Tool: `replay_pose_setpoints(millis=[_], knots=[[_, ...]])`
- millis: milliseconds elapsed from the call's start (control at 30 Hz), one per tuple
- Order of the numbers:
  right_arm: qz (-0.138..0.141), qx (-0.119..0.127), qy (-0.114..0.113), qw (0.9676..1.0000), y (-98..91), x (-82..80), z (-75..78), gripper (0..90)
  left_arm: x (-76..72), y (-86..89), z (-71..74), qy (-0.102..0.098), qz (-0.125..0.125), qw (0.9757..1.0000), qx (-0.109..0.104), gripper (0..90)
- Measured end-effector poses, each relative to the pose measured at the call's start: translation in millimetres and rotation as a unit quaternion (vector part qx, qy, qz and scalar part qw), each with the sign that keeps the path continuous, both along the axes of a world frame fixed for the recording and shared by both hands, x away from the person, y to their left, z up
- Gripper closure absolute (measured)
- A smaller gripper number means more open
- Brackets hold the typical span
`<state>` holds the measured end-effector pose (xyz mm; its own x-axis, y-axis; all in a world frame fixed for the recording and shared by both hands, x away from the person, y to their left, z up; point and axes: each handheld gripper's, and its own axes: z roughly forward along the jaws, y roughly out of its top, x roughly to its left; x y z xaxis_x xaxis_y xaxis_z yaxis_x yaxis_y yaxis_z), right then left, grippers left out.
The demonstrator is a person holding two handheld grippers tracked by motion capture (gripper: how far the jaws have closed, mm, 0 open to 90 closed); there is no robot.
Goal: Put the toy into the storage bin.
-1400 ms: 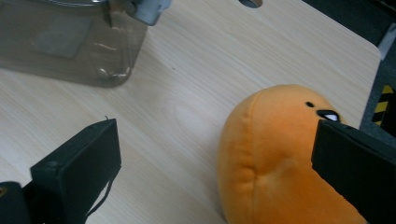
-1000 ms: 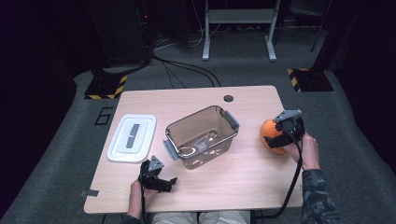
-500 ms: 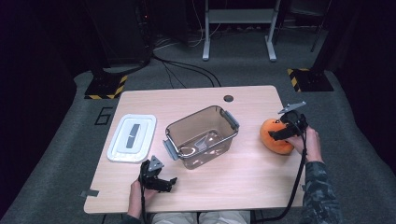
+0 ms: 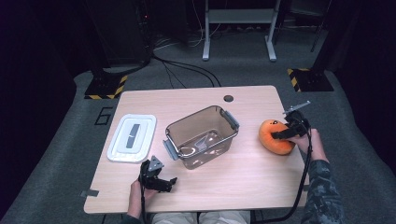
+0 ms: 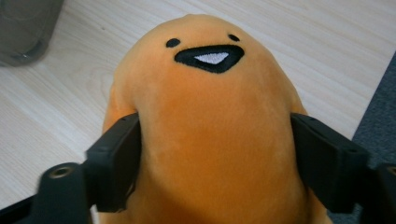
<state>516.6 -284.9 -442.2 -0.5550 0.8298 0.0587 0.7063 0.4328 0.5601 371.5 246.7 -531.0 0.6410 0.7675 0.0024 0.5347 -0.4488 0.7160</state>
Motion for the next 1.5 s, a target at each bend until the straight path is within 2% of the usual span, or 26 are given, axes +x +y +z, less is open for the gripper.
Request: replay_pose_setpoints(millis=[33, 200, 400, 500, 633, 733, 900, 1033, 1500], knots=[[-0.008, -0.003, 0.0, 1.0, 1.5, -1.3, 0.2, 30.6, 0.0, 0.0, 0.0, 0.0, 0.0, 1.0, 0.0, 0.7], [-0.011, -0.031, 0.002, 0.9995, 12.9, -11.2, 4.8, 49.5, 0.0, 0.0, 0.0, 0.0, 0.0, 1.0, 0.0, 0.7], [-0.043, -0.026, -0.008, 0.9987, 16.1, -21.7, 7.6, 58.9, 0.0, 0.0, 0.0, 0.0, 0.0, 1.0, 0.0, 0.7], [-0.064, -0.02, -0.015, 0.9976, 16.0, -25.2, 10.6, 59.3, 0.0, 0.0, 0.0, 0.0, 0.0, 1.0, 0.0, 0.7], [-0.081, 0.003, -0.004, 0.9967, 14.1, -24.6, 11.4, 59.1, 0.2, 0.1, 0.5, 0.001, 0.003, 1.0, 0.003, 0.7], [-0.094, 0.001, -0.003, 0.9956, 18.9, -24.5, 13.4, 59.0, 0.2, 0.0, 0.4, 0.001, 0.003, 1.0, 0.003, 0.7], [-0.093, 0.006, -0.01, 0.9956, 29.0, -26.3, 22.8, 59.0, 0.0, -0.1, 0.3, 0.001, 0.003, 1.0, 0.001, 0.7], [-0.096, 0.022, -0.009, 0.9952, 37.3, -26.0, 26.2, 59.0, 0.0, -0.1, 0.3, 0.002, 0.003, 1.0, 0.001, 0.7], [-0.106, 0.029, -0.021, 0.9937, 56.2, -29.8, 51.1, 58.9, 0.1, 0.1, 0.4, 0.001, 0.002, 1.0, 0.003, 0.6]])
